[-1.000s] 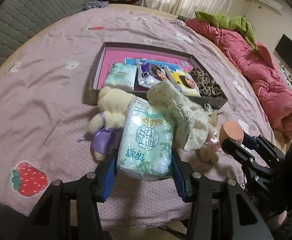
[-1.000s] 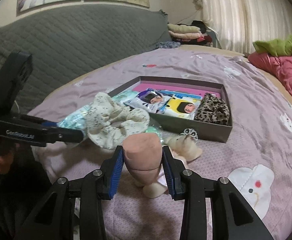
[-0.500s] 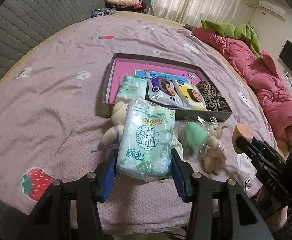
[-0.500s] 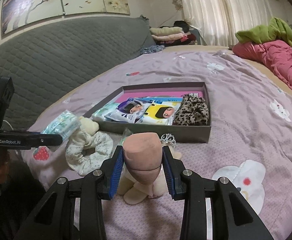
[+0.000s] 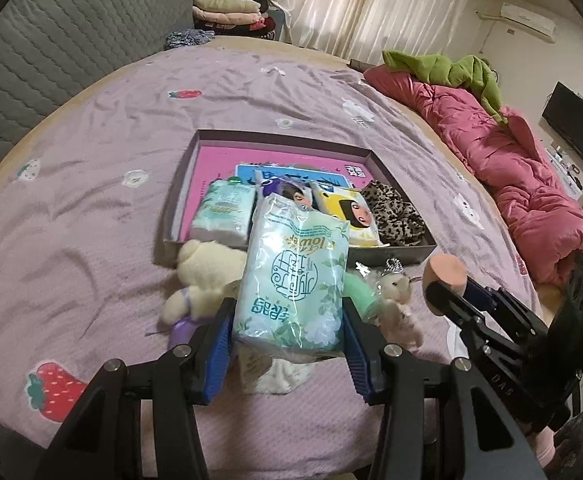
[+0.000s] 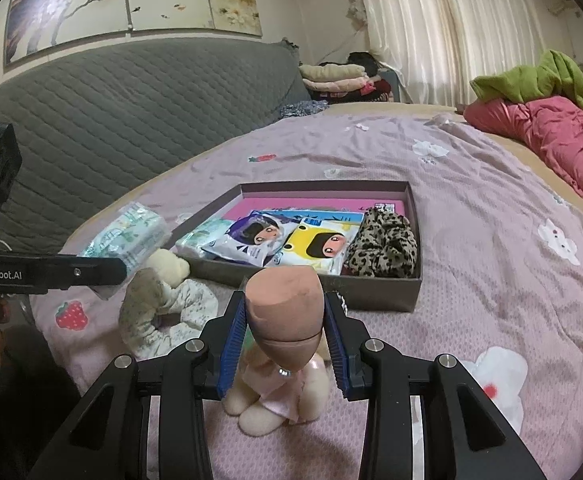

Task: Organize soft objects
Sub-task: 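Lift the tissue pack and pink sponge and carry them over the box, then lower the tissue pack with the left tool while the right lowers the pink sponge into the box, then open the right tool releasing the sponge while the left releases the tissue pack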

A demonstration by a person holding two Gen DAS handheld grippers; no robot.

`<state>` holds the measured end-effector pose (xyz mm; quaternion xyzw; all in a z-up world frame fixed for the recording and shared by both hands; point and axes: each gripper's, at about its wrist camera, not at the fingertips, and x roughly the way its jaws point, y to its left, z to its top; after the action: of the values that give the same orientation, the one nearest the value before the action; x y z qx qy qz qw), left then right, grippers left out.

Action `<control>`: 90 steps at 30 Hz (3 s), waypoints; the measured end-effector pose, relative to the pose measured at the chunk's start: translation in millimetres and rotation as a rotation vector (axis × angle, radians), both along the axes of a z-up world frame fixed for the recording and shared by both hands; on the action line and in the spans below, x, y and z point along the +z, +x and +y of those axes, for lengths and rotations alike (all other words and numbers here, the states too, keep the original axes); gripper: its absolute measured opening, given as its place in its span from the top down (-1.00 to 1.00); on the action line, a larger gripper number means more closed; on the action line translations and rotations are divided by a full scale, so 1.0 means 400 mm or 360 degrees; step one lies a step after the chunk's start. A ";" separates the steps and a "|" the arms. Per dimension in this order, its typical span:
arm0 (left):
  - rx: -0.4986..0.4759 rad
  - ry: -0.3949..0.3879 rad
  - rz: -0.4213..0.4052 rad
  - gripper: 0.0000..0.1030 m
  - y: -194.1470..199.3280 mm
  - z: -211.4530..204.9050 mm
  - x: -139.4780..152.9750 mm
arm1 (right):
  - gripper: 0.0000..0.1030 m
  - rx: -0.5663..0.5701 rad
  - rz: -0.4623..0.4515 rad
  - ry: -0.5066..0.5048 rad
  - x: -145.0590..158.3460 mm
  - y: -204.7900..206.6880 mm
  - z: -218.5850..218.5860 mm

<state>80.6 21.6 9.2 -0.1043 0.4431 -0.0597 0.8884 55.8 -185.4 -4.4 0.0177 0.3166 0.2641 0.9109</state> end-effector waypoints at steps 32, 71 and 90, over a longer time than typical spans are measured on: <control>-0.0002 0.0049 -0.0008 0.03 0.218 -0.116 -0.045 | 0.24 -0.0232 -0.0034 -0.0039 -0.022 0.194 -0.053; -0.0023 0.0090 0.0151 -0.04 0.336 -0.157 -0.128 | -0.15 -0.0181 0.0072 -0.0160 -0.077 0.267 -0.018; 0.0040 0.0068 0.0044 -0.23 0.276 -0.093 -0.062 | -0.28 -0.0163 -0.0022 -0.0157 -0.052 0.244 -0.015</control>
<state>190.9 -15.7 -15.4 -0.0916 0.4551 -0.0375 0.8849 153.5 -191.4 -25.0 -0.0129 0.3217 0.2013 0.9251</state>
